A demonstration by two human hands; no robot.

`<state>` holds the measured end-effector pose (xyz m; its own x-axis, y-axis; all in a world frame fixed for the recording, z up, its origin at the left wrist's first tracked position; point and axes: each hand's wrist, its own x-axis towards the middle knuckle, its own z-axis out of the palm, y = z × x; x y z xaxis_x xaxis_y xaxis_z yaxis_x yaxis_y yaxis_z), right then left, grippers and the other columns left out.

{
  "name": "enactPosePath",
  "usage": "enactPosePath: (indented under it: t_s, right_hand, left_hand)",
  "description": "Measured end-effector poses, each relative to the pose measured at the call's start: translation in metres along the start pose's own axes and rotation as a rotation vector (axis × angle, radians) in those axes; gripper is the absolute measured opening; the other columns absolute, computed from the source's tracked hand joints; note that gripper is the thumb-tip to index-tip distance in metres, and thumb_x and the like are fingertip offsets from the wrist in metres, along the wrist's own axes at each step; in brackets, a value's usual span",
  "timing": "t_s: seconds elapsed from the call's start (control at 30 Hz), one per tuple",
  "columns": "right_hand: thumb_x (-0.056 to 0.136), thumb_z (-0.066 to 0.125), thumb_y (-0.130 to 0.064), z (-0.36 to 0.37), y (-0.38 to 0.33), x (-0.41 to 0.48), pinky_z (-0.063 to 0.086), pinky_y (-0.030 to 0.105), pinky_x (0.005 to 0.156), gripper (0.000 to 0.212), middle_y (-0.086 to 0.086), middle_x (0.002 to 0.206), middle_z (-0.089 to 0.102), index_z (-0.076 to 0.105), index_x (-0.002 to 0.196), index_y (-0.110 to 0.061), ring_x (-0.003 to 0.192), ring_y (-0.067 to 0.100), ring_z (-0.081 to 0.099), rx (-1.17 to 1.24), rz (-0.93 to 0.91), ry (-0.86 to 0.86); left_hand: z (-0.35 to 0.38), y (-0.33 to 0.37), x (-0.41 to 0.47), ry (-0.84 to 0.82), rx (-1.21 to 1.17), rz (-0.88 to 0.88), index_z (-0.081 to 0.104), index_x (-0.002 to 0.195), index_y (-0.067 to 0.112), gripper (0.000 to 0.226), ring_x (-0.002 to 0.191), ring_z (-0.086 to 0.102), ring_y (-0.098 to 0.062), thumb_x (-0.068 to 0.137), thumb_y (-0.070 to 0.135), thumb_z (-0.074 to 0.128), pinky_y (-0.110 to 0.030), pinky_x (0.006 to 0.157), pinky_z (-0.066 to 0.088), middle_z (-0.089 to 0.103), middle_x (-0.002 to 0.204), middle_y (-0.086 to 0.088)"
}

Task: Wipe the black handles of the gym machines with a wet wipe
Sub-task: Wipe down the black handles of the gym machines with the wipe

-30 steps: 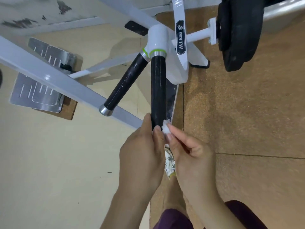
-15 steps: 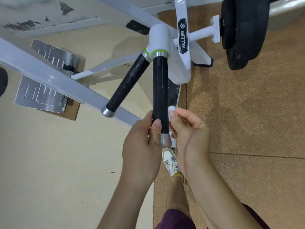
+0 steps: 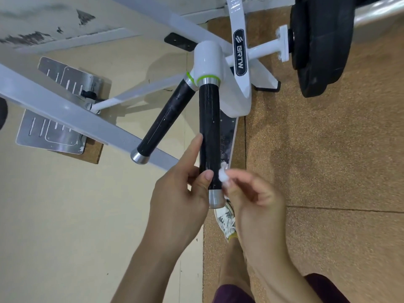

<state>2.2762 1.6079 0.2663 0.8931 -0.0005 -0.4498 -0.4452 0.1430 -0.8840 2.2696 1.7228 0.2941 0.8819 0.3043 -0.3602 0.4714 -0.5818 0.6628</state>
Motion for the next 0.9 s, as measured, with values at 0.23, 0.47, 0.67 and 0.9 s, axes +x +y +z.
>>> enactPosePath:
  t_s: [0.23, 0.47, 0.67, 0.9]
  right_hand:
    - [0.087, 0.064, -0.002, 0.02, -0.003, 0.036, 0.052, 0.021, 0.078, 0.022, -0.006, 0.086, 0.075, 0.074, 0.089, -0.022, 0.084, 0.004, 0.069, 0.054, -0.042, 0.09]
    - [0.079, 0.073, -0.006, 0.008, -0.008, 0.019, 0.051, 0.015, 0.069, 0.018, -0.005, 0.081, 0.076, 0.075, 0.083, -0.024, 0.078, 0.004, 0.07, 0.063, -0.017, 0.005]
    - [0.082, 0.07, -0.002, 0.009, -0.005, 0.034, 0.052, 0.02, 0.066, 0.014, -0.001, 0.073, 0.071, 0.074, 0.08, -0.016, 0.068, 0.007, 0.064, 0.03, -0.062, -0.009]
    - [0.082, 0.068, 0.0, 0.026, -0.007, 0.068, 0.048, 0.02, 0.066, 0.024, -0.006, 0.07, 0.07, 0.073, 0.074, -0.022, 0.065, 0.004, 0.062, 0.105, 0.002, 0.113]
  left_hand:
    - [-0.001, 0.002, 0.001, -0.013, -0.045, -0.029, 0.036, 0.133, 0.06, 0.06, 0.08, 0.059, 0.001, 0.091, 0.023, 0.057, -0.023, 0.06, 0.05, 0.064, 0.086, 0.025]
    - [-0.002, 0.003, 0.006, 0.024, -0.14, -0.046, 0.045, 0.128, 0.058, 0.053, 0.083, 0.063, 0.0, 0.088, 0.026, 0.061, -0.025, 0.072, 0.05, 0.069, 0.088, 0.02]
    - [0.0, 0.011, 0.014, 0.033, -0.162, -0.037, 0.045, 0.127, 0.058, 0.058, 0.077, 0.059, -0.002, 0.087, 0.021, 0.064, -0.027, 0.072, 0.053, 0.06, 0.091, 0.034]
    - [0.002, 0.012, 0.02, 0.077, -0.212, -0.054, 0.05, 0.127, 0.052, 0.058, 0.071, 0.059, -0.008, 0.084, 0.017, 0.067, -0.023, 0.069, 0.053, 0.065, 0.079, 0.018]
